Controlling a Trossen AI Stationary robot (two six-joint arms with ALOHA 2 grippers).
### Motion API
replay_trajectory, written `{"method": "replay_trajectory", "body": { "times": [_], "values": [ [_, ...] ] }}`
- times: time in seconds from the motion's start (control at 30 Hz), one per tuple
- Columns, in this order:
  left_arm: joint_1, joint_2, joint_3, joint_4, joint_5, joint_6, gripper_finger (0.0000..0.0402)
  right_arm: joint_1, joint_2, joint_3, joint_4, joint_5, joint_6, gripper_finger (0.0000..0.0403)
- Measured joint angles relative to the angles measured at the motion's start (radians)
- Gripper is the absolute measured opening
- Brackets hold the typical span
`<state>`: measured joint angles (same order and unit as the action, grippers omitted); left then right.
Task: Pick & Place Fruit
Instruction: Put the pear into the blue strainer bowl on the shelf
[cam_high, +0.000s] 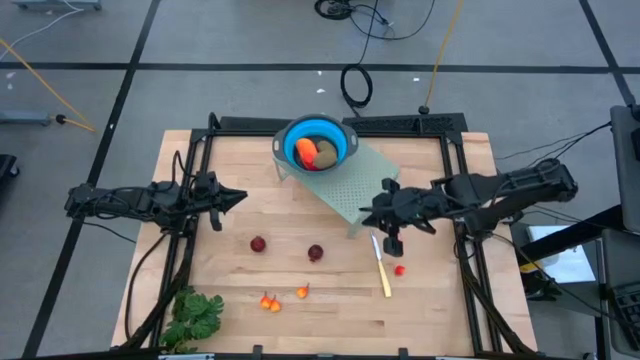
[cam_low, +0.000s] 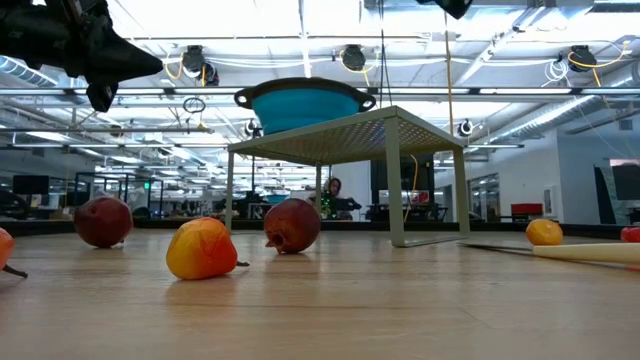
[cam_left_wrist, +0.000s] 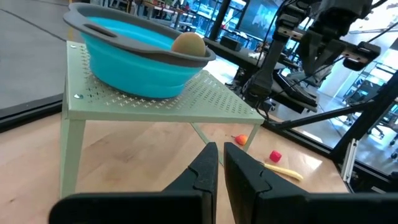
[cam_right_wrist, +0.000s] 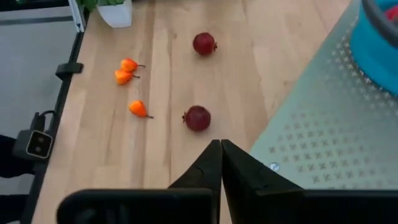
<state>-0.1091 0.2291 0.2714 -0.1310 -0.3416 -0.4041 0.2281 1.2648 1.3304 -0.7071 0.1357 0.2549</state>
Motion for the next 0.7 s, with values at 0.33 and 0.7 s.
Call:
{"method": "replay_trajectory", "body": {
  "times": [0.33,0.7],
  "values": [
    [0.0,0.0,0.0,0.0,0.0,0.003,0.0026,0.06,0.0,0.0,-0.04,0.079,0.226,0.0001],
    [0.0,0.0,0.0,0.0,0.029,0.014,0.0026,0.062,0.0,0.0,-0.17,0.074,0.506,0.0]
  ]
}}
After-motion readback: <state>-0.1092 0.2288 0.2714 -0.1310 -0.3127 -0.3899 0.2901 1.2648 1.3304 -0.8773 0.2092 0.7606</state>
